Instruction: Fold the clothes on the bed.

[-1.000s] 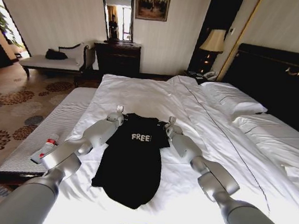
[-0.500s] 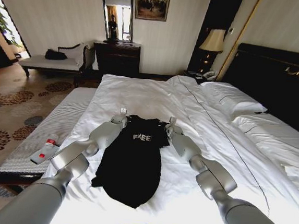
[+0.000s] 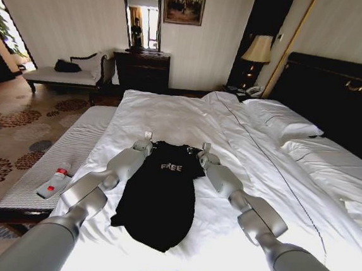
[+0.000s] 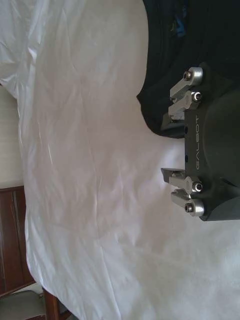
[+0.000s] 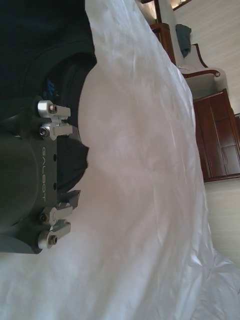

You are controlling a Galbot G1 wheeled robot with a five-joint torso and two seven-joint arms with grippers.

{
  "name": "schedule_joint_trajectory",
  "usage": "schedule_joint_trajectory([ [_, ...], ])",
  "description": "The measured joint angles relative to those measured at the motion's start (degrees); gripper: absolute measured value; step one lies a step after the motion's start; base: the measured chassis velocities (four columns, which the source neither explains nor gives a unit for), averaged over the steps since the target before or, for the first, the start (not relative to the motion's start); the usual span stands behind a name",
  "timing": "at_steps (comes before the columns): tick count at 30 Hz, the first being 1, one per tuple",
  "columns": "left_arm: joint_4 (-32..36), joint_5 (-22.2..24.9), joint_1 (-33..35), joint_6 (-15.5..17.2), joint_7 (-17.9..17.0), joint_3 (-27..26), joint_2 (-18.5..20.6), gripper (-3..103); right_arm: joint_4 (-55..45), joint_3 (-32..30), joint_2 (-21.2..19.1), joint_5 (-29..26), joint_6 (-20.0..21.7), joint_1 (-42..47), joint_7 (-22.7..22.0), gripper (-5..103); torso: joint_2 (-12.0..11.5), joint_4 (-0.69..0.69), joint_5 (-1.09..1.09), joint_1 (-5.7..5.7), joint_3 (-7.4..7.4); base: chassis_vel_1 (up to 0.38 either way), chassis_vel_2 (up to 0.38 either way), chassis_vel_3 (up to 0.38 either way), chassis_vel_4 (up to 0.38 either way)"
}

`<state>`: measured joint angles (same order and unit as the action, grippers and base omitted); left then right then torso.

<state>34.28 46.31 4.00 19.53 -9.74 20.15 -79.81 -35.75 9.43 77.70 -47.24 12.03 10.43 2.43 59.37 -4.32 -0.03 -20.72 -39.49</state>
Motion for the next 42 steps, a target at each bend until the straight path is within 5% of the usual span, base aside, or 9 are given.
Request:
schedule_joint_trajectory([
  [3,0.6,0.3,-0.4,0.0,-1.4,-0.6,0.2,64,-2.0,0.1,-0.7,-0.6,0.5,0.0,-1.8,70,0.0,-0.01,0.0,0.0,0.0,0.0,0.0,0.0,0.0],
  [6,1.1,0.5,-0.5,0.0,-2.0,-0.9,0.3,64,-3.1,0.1,-1.1,-1.0,0.9,0.0,-2.6,70,0.0,-0.02,0.0,0.0,0.0,0.0,0.0,0.0,0.0],
  [10,9.0,4.8,0.6,1.2,-5.9,-1.6,4.3,86,-12.3,-0.2,-4.9,-6.0,3.5,1.8,-7.0,91,0.0,-0.01,0.01,-0.01,0.0,0.0,0.0,0.0,0.0],
  [13,22.8,10.3,4.8,2.4,-9.4,-2.8,12.2,96,-23.8,-1.5,-13.5,-10.1,5.5,6.6,-10.5,99,0.0,0.01,0.01,-0.01,0.0,0.0,0.0,0.0,0.0],
  [19,40.3,11.3,12.5,2.0,-10.4,-4.7,22.4,100,-40.9,-7.7,-23.5,-14.6,7.7,17.3,-14.8,100,0.0,-0.09,0.02,0.01,0.01,0.0,0.0,0.0,0.0],
  [27,64.0,12.1,38.1,1.9,-10.4,-23.2,38.9,100,-63.1,-18.5,-34.2,-15.8,8.2,37.5,-17.1,100,0.0,0.02,-0.01,0.03,0.02,0.0,0.0,0.0,0.0],
  [34,76.5,8.1,58.4,-0.2,-9.0,-36.7,42.1,100,-75.7,-31.5,-35.5,-15.1,8.3,53.6,-17.9,100,0.0,-0.02,-0.02,0.02,0.02,0.0,0.0,0.0,0.0],
  [38,80.9,5.8,68.4,-1.4,-7.1,-42.9,41.5,100,-82.3,-40.5,-32.3,-12.7,8.3,67.0,-17.0,100,0.0,-0.1,0.03,0.01,0.01,0.0,0.0,0.0,0.0],
  [42,84.3,1.2,82.0,-4.0,-3.1,-50.0,38.2,100,-87.9,-47.2,-26.2,-9.0,7.7,79.8,-15.1,100,0.0,0.03,0.0,0.02,0.02,0.0,0.0,0.0,0.0],
])
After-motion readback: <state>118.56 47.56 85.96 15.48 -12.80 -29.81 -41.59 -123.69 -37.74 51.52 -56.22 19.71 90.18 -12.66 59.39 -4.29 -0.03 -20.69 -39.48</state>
